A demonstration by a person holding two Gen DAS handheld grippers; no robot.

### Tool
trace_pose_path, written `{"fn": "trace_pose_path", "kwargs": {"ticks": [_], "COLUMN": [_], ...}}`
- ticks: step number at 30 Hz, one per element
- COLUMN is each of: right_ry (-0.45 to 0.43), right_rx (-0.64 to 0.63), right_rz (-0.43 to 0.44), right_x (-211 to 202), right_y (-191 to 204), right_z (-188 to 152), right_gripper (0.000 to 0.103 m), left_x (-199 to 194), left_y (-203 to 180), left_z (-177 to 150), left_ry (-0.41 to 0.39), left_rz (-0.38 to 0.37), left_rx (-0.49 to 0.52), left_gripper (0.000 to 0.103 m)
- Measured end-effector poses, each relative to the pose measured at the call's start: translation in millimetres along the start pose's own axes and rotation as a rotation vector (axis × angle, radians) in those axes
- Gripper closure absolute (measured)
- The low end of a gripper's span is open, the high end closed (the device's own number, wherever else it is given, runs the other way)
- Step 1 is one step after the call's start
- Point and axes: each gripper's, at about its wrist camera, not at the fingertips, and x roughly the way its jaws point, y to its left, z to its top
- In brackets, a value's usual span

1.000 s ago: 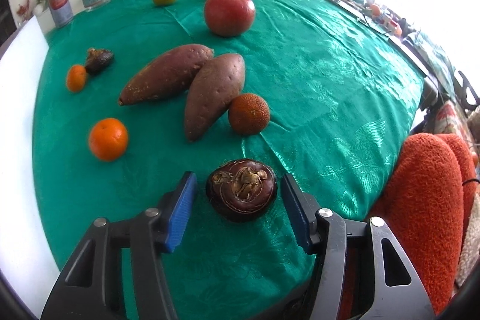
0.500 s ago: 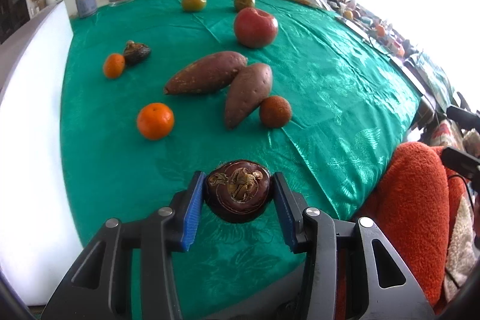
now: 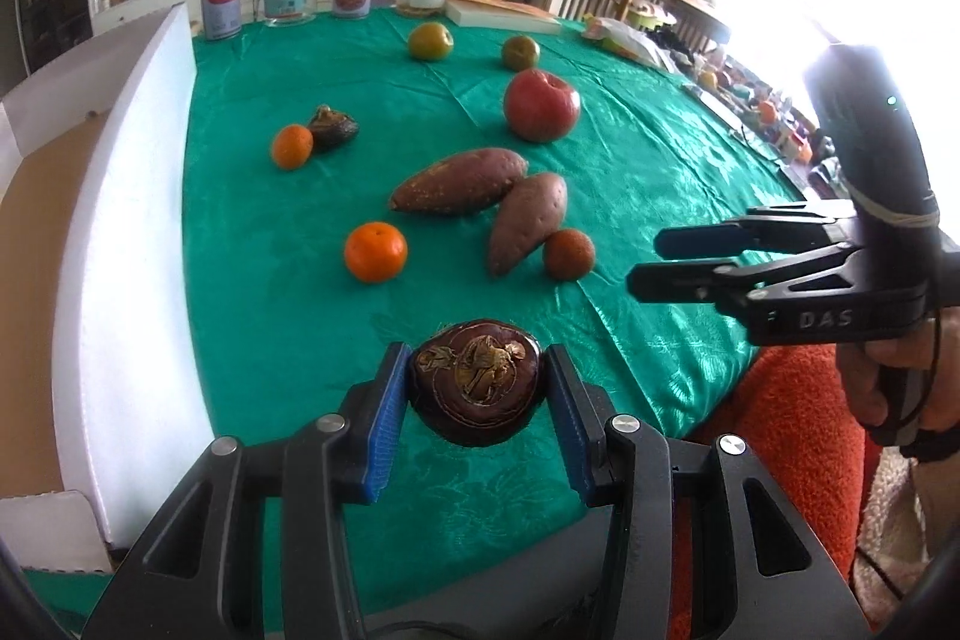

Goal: Organize fruits
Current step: 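Carry the dark fruit toward the white box with the left gripper while the right grasps a tangerine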

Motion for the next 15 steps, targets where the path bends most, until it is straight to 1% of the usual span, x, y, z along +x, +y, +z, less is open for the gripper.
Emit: {"fn": "trace_pose_path", "kwargs": {"ticks": [1, 4, 9, 10, 11, 15], "right_ry": [-0.001, 0.011, 0.037, 0.042, 0.045, 0.057], "right_rx": [-0.018, 0.004, 0.016, 0.019, 0.026, 0.065], "right_rz": [-0.02, 0.002, -0.008, -0.01, -0.007, 0.012], "right_x": [6, 20, 39, 42, 44, 34], "right_y": [4, 1, -4, -5, -7, -11], "right_z": [2, 10, 19, 20, 21, 19], "right_gripper": [0.056, 0.057, 0.059, 0.063, 0.072, 0.073], "left_x": [-1, -2, 0, 0, 0, -11], "left_y": [2, 6, 6, 5, 4, 5], "left_z": [0, 1, 1, 1, 1, 5], "left_ry": [-0.002, -0.002, 0.0, 0.001, 0.001, -0.006], "left_rz": [-0.001, -0.006, -0.018, -0.021, -0.022, -0.035], "left_rx": [-0.004, -0.02, -0.027, -0.024, -0.023, -0.033], "left_gripper": [0.057, 0.057, 0.057, 0.057, 0.057, 0.057]}}
